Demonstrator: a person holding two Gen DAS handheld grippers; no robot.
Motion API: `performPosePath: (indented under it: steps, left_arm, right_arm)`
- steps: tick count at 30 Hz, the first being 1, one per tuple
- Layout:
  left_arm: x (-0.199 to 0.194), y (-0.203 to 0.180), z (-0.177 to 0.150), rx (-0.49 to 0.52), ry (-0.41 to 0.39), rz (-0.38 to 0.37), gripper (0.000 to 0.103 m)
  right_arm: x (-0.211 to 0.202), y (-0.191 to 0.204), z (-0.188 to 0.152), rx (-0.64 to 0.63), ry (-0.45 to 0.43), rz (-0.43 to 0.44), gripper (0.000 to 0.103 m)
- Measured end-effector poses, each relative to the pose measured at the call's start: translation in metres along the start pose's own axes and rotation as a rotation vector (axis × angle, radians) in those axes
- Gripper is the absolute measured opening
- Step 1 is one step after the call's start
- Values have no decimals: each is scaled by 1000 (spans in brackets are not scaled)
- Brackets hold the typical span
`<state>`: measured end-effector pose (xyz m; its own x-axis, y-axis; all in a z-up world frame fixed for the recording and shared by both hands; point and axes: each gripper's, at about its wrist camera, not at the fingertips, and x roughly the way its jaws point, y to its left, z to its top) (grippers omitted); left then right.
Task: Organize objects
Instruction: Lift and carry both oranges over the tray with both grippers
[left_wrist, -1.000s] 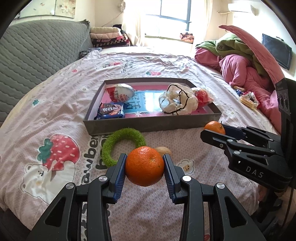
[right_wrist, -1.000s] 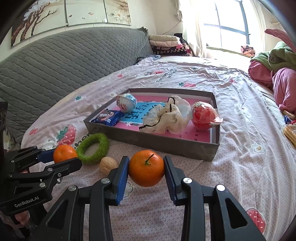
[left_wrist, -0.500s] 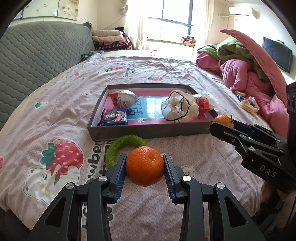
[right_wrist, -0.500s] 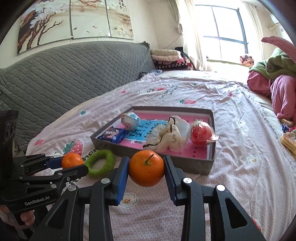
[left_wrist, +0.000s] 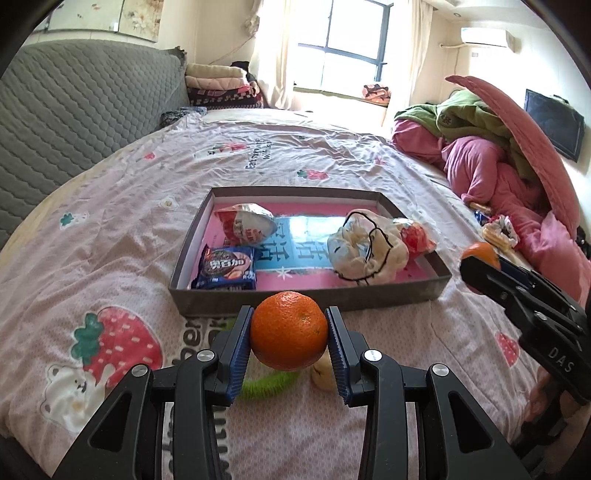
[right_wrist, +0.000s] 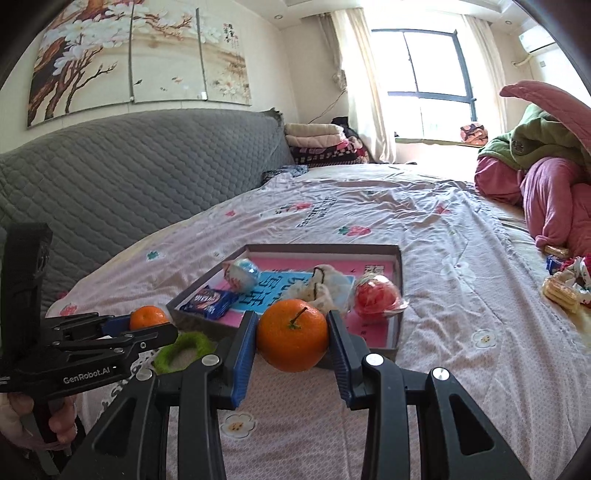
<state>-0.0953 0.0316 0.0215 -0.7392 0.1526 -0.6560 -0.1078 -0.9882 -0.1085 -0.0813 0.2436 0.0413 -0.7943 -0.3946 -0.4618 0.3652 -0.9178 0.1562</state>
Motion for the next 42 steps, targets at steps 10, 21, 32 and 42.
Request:
performPosePath:
  steps: [10,21,32,42]
  left_arm:
    - [22,7,22,-11,-21,-21,40]
    - [33,9,38,-11,-41,-27,40]
    - [51,9,53,-5,-42,-16,40]
    - [72,2,57,7,-31,-19,40]
  right_arm:
    - [8,-14,8,46,-30,-58,38]
    - [17,-9,21,-18,-74,-74,38]
    - [38,-11,29,-67,-58,-109,38]
    - [64,-12,17,-79,18,-107,38]
